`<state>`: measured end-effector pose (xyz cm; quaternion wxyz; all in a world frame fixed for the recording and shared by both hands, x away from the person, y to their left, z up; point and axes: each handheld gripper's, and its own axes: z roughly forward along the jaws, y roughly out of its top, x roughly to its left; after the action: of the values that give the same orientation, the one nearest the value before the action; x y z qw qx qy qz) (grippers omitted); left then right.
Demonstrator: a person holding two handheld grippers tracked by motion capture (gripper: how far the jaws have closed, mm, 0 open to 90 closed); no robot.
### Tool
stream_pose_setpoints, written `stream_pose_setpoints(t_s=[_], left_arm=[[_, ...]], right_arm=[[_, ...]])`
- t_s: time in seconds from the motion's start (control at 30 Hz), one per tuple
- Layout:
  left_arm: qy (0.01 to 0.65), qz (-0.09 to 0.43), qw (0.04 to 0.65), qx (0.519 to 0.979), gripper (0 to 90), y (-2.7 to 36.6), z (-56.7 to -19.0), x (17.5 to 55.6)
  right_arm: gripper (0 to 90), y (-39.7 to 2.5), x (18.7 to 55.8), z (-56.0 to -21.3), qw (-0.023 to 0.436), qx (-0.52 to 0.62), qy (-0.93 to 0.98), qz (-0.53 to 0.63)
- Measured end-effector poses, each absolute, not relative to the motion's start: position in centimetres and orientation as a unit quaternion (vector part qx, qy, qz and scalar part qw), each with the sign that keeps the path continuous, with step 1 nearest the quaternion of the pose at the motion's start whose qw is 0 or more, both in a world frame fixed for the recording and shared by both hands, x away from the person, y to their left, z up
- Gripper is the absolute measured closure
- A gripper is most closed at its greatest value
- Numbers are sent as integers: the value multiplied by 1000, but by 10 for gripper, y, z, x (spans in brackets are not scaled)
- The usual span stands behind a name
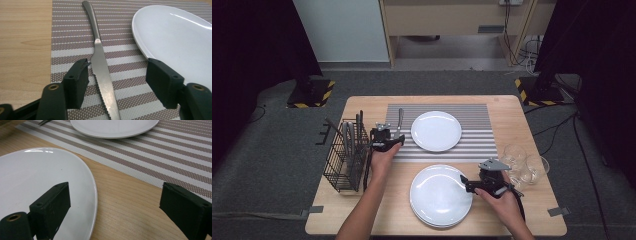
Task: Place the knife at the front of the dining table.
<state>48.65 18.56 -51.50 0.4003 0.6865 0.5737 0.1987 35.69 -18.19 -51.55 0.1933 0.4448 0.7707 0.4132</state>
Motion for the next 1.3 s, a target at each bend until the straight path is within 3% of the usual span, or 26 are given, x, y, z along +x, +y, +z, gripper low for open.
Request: stream_pose_setpoints(t_s=[0.97, 1.3], left_arm=[[533, 164, 423, 714, 101, 170, -492, 460], [516, 164, 442, 715, 85, 166, -481, 446]], right_arm=[[97, -179, 355, -514, 192, 443, 771, 416], [97, -180, 356, -514, 193, 444, 769, 418]])
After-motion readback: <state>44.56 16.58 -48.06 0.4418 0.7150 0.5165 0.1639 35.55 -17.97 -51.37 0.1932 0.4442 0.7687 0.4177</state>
